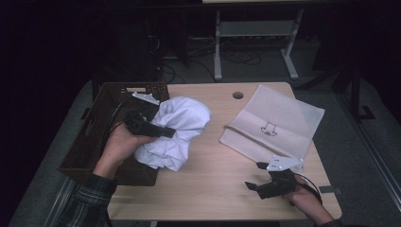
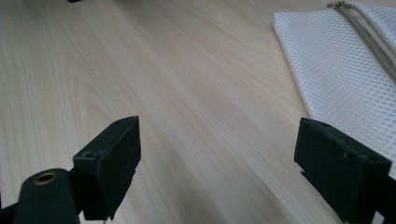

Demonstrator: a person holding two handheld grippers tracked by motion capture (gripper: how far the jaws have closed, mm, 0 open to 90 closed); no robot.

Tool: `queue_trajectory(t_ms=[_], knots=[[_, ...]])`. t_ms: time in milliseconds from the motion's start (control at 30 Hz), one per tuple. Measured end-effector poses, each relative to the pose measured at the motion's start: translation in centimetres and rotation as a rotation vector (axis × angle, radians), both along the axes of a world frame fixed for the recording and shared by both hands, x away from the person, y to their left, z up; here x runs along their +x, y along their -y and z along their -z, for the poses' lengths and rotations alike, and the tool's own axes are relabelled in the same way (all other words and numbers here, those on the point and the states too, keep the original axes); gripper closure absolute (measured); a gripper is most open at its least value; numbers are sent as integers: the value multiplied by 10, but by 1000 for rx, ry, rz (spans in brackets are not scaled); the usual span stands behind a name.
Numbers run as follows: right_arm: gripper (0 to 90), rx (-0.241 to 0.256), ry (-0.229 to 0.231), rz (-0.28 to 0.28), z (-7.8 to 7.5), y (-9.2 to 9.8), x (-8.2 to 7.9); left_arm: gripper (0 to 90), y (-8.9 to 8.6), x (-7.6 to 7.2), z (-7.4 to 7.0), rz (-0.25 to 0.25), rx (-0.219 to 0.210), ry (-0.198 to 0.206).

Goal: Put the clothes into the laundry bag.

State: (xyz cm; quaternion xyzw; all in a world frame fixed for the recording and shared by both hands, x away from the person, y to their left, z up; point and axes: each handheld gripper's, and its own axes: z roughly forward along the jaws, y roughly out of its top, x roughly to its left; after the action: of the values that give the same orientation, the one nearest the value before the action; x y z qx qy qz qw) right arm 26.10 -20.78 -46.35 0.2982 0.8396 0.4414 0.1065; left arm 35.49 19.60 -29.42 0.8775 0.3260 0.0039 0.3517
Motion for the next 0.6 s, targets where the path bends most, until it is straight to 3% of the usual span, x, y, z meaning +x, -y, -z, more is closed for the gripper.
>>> queue_trajectory(t_ms=[467,600], knots=[[136,1,-1,2,0,0,0,654,40,-13,38,78,47,-35],[136,-2,1,0,0,0,0,653,52,-20,57,86,76,-29]])
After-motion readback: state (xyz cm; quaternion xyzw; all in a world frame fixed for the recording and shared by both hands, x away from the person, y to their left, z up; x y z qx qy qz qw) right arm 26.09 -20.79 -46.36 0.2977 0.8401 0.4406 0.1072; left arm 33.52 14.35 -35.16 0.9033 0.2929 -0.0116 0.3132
